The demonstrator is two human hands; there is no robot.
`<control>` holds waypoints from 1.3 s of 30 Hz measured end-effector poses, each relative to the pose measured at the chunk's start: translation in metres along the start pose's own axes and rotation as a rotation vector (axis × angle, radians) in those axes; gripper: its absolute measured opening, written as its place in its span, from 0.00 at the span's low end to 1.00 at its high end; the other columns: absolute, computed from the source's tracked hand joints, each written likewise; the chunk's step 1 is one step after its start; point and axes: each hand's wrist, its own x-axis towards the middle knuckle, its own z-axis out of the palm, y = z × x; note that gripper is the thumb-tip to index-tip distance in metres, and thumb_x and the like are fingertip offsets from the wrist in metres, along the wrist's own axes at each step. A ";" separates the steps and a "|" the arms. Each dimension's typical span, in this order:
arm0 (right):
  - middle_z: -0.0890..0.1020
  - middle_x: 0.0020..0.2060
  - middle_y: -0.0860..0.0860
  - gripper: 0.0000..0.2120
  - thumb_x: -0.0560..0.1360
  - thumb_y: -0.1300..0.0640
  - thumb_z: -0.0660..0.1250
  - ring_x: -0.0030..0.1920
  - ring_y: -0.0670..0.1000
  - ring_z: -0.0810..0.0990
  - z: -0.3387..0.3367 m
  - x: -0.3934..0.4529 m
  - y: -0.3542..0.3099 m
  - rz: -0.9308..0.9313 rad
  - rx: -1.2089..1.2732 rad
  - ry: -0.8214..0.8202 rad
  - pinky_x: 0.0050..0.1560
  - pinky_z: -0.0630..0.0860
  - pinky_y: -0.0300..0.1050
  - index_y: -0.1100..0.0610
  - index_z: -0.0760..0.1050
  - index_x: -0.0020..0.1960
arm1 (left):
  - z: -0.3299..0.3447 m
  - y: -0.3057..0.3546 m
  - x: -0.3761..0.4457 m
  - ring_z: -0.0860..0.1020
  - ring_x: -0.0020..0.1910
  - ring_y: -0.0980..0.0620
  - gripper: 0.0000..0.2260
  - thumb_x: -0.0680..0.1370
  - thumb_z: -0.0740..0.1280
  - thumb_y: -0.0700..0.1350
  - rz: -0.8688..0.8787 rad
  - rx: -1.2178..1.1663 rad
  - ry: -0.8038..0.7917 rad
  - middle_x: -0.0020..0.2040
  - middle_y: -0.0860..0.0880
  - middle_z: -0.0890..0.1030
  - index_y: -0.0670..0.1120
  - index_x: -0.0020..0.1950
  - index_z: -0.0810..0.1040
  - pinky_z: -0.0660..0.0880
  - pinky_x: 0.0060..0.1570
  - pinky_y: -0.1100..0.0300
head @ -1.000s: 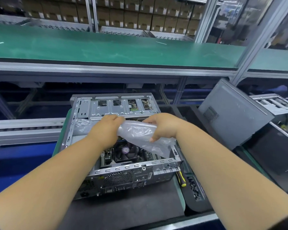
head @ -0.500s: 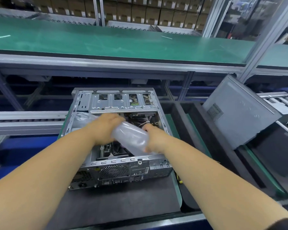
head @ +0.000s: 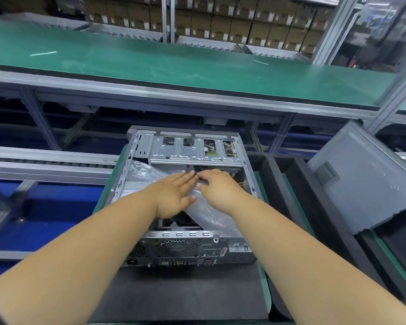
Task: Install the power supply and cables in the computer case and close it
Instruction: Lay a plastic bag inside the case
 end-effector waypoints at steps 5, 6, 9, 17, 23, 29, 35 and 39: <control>0.75 0.65 0.54 0.21 0.79 0.50 0.63 0.63 0.57 0.75 0.018 0.022 -0.003 0.083 0.009 -0.024 0.60 0.73 0.49 0.55 0.70 0.71 | 0.003 -0.016 -0.015 0.67 0.67 0.45 0.25 0.76 0.61 0.52 -0.262 -0.076 0.367 0.69 0.47 0.69 0.48 0.72 0.68 0.68 0.65 0.51; 0.77 0.63 0.54 0.22 0.79 0.48 0.63 0.61 0.57 0.77 0.021 0.025 -0.003 0.128 0.003 -0.053 0.57 0.74 0.48 0.56 0.70 0.70 | 0.004 -0.017 -0.016 0.69 0.65 0.46 0.24 0.76 0.62 0.53 -0.299 -0.092 0.364 0.66 0.47 0.71 0.48 0.71 0.69 0.69 0.63 0.51; 0.81 0.56 0.56 0.21 0.78 0.48 0.67 0.56 0.58 0.80 0.024 0.036 0.002 0.261 0.105 -0.122 0.56 0.76 0.50 0.60 0.74 0.64 | 0.006 -0.017 -0.010 0.67 0.66 0.45 0.23 0.77 0.62 0.53 -0.286 -0.066 0.336 0.68 0.47 0.69 0.47 0.70 0.68 0.68 0.65 0.50; 0.80 0.43 0.51 0.08 0.72 0.55 0.70 0.43 0.54 0.80 0.038 0.047 0.010 0.409 0.203 0.005 0.47 0.80 0.49 0.53 0.74 0.49 | 0.009 -0.023 -0.007 0.60 0.74 0.46 0.30 0.77 0.61 0.61 -0.303 -0.071 0.240 0.75 0.49 0.61 0.51 0.76 0.61 0.65 0.69 0.49; 0.68 0.67 0.56 0.31 0.73 0.57 0.67 0.67 0.58 0.66 0.045 0.058 -0.018 0.261 -0.362 0.003 0.65 0.68 0.51 0.58 0.62 0.73 | 0.008 -0.025 -0.012 0.71 0.65 0.43 0.39 0.70 0.58 0.74 -0.526 0.010 0.191 0.67 0.45 0.71 0.49 0.72 0.69 0.70 0.64 0.49; 0.56 0.79 0.48 0.33 0.77 0.61 0.65 0.76 0.55 0.55 0.051 0.055 -0.025 -0.320 -0.299 -0.093 0.75 0.56 0.47 0.51 0.58 0.79 | 0.006 -0.031 -0.019 0.71 0.63 0.42 0.32 0.73 0.56 0.70 -0.528 -0.073 0.159 0.62 0.43 0.72 0.52 0.67 0.73 0.71 0.62 0.49; 0.58 0.79 0.51 0.24 0.82 0.60 0.54 0.78 0.51 0.54 0.045 0.068 -0.035 -0.304 -0.211 -0.338 0.76 0.49 0.43 0.52 0.62 0.78 | -0.008 -0.040 -0.016 0.77 0.57 0.46 0.20 0.75 0.58 0.63 -0.429 0.032 0.065 0.55 0.49 0.81 0.53 0.57 0.78 0.69 0.46 0.56; 0.71 0.72 0.53 0.18 0.84 0.49 0.52 0.70 0.55 0.70 0.043 0.081 -0.038 -0.068 -0.110 -0.368 0.68 0.65 0.47 0.52 0.77 0.63 | -0.010 -0.039 -0.015 0.78 0.51 0.48 0.18 0.75 0.57 0.65 -0.445 0.063 0.021 0.46 0.52 0.78 0.53 0.51 0.77 0.68 0.41 0.57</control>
